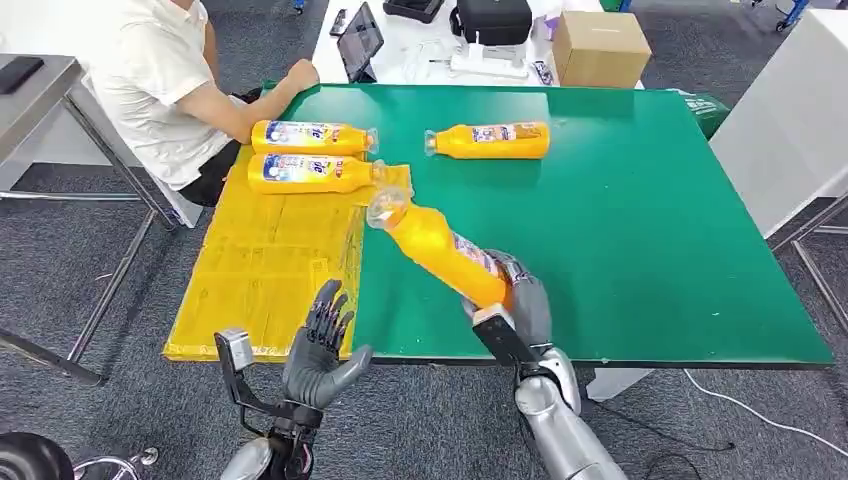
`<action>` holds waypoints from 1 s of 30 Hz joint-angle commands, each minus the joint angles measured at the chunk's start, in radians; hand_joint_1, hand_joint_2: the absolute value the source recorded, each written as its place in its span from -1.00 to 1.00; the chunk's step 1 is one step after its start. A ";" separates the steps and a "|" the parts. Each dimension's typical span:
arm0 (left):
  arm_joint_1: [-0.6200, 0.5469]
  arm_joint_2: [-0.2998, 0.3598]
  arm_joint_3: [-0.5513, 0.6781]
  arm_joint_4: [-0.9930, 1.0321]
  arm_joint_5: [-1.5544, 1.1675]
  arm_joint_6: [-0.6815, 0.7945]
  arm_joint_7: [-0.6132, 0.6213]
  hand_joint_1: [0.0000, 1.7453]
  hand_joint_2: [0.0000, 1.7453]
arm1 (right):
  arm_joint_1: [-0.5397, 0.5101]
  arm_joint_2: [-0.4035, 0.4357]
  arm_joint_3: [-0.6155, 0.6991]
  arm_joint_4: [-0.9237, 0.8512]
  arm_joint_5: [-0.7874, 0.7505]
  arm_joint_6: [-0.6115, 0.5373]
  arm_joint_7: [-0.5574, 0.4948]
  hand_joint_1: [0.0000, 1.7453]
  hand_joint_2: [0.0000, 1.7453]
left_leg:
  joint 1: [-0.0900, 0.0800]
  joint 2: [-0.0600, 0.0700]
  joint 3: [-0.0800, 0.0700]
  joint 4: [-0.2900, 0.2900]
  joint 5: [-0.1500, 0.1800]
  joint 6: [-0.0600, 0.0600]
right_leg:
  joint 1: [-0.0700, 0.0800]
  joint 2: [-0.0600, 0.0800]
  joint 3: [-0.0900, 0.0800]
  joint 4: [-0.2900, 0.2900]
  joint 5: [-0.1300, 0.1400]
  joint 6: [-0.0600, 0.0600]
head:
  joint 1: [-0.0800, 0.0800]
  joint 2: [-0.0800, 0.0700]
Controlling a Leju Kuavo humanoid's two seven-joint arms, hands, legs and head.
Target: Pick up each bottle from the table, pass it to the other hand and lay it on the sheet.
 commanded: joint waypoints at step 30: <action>-0.143 -0.050 -0.038 0.062 0.159 -0.149 -0.036 -0.88 1.00 | -0.069 0.060 0.655 0.106 -0.123 -0.040 -0.019 1.00 1.00 | 0.001 0.000 0.001 0.000 -0.001 0.001 | 0.001 -0.002 0.001 0.000 -0.001 -0.003 | 0.000 0.000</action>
